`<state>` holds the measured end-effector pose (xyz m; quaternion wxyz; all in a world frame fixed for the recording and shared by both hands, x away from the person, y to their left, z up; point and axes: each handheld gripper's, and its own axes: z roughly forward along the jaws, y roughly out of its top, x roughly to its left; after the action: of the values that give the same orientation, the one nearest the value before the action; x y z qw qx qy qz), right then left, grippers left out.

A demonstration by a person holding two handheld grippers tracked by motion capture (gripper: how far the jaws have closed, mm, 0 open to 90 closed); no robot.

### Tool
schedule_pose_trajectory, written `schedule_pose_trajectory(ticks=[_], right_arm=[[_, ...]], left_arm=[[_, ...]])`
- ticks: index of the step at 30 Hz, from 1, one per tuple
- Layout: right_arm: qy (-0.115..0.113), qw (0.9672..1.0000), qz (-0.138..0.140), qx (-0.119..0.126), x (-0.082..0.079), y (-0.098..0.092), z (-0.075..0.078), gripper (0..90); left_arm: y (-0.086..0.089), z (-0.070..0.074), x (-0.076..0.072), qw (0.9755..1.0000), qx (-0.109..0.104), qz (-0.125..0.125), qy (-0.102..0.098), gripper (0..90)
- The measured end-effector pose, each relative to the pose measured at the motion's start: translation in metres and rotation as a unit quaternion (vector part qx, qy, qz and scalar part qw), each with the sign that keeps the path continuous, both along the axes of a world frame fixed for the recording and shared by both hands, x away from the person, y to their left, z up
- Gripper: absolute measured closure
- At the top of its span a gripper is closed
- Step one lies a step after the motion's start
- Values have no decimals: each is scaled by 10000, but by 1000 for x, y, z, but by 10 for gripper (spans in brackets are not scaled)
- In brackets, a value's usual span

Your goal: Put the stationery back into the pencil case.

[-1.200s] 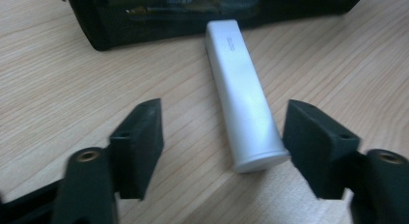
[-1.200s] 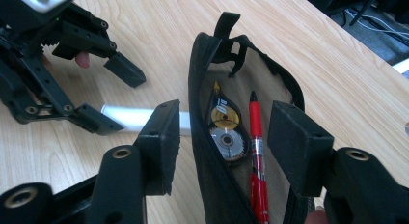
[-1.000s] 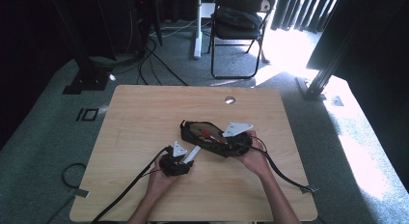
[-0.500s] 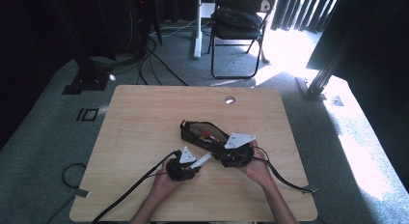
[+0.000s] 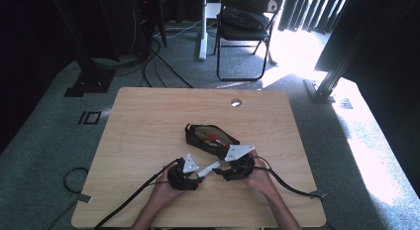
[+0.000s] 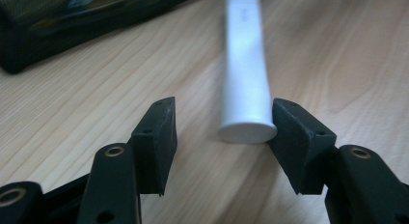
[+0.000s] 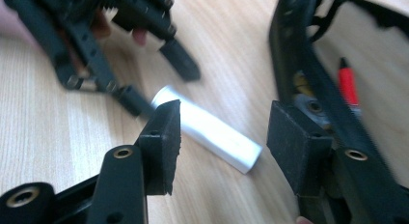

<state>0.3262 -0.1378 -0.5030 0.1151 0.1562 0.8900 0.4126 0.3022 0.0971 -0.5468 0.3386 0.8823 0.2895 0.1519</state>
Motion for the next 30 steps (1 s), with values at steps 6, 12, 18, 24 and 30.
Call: schedule_pose_trajectory(ticks=[6,12,18,24,30], right_arm=[[41,9998,91,-151,4,11,-13,455],[-41,9998,-80,-204,13,17,-25,482],[19,9998,-127,-182,20,21,-35,527],[63,9992,-143,-373,21,24,-43,588],[123,9988,-33,-463,17,25,-45,608]], left_arm=[[13,0,6,9993,-50,374,-23,460],[19,0,10,9982,-64,591,-82,568],[18,-1,11,9985,-175,520,-73,651],[16,-2,9,9991,-220,346,-51,698],[13,-2,7,9996,-227,176,-46,750]])
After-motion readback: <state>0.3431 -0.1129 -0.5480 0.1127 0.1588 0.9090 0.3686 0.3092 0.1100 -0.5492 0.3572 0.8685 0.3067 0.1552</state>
